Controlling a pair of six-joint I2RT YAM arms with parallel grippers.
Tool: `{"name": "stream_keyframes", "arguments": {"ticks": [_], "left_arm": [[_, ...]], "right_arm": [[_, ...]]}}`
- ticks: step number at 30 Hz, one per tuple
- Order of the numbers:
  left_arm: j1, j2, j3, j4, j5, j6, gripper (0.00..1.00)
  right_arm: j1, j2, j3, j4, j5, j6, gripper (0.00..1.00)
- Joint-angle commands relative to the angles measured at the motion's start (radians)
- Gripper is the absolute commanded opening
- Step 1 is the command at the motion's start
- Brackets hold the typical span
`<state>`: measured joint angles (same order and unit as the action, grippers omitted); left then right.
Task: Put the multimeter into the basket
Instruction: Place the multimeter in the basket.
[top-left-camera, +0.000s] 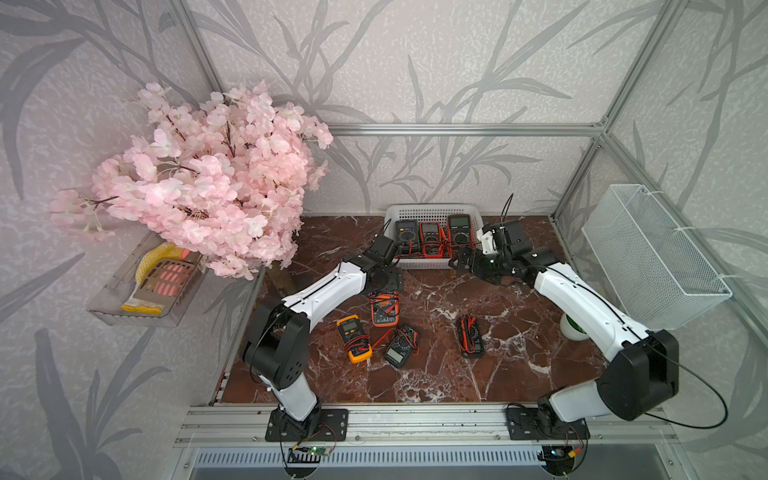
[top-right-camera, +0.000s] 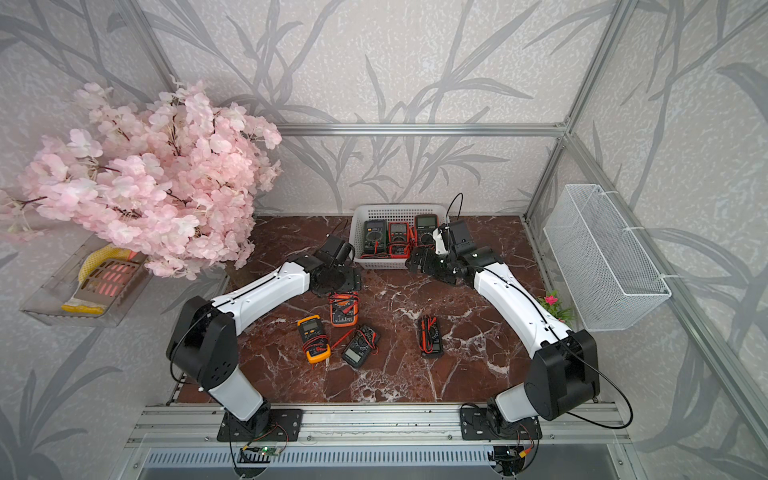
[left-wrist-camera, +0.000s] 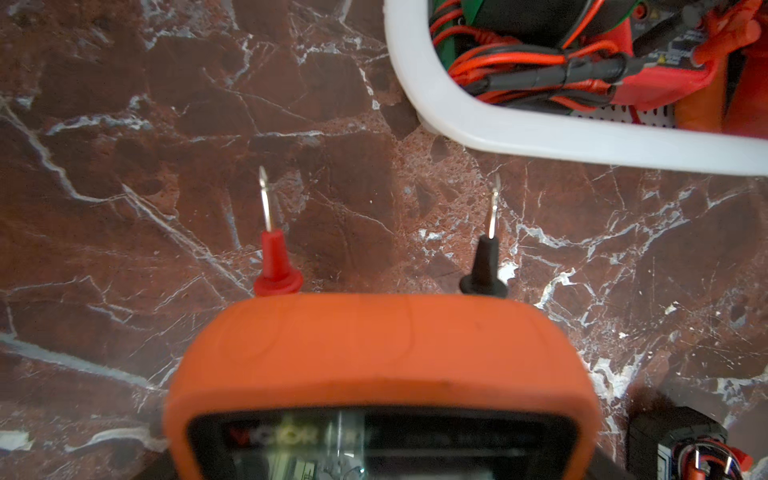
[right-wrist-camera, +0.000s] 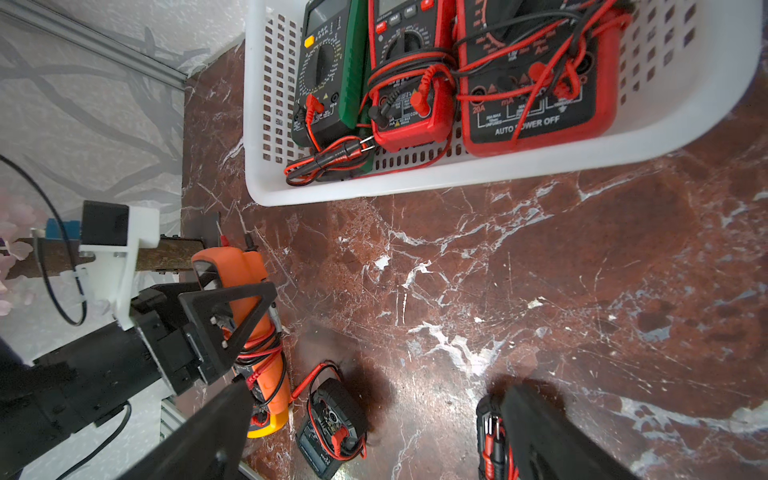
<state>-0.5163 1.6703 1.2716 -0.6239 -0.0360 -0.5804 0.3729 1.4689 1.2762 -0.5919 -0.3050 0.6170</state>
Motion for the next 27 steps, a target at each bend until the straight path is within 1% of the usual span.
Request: {"name": "stream_keyframes", "arguments": {"ticks": [1,7,12,19,27], "left_arm": [[-0.004,-0.077,0.006,0.002,-0.028,-0.007,0.40],[-0.003,-0.131,0.028,-0.012,-0.043,-0.006,0.40],[-0.002,-0.110,0.110,-0.011,-0.049,0.001,0.40],[-0.002,-0.006,0.262,-0.001,-0.036,0.024,0.40],[-0.004,0.170,0.494,-0.011,-0.026,0.053,0.40]], "right_arm": [[-0.004,-0.030,-0.008,-0.005,-0.009,-0.004,0.99],[-0.005,-0.030,-0.008,0.001,-0.014,0.000,0.99],[-0.005,-0.024,0.000,0.007,-0.020,0.003,0.99],[-0.009,-0.013,0.024,0.005,-0.028,0.000,0.99],[-0.014,-0.007,0.033,0.007,-0.030,0.000,0.99]]}}
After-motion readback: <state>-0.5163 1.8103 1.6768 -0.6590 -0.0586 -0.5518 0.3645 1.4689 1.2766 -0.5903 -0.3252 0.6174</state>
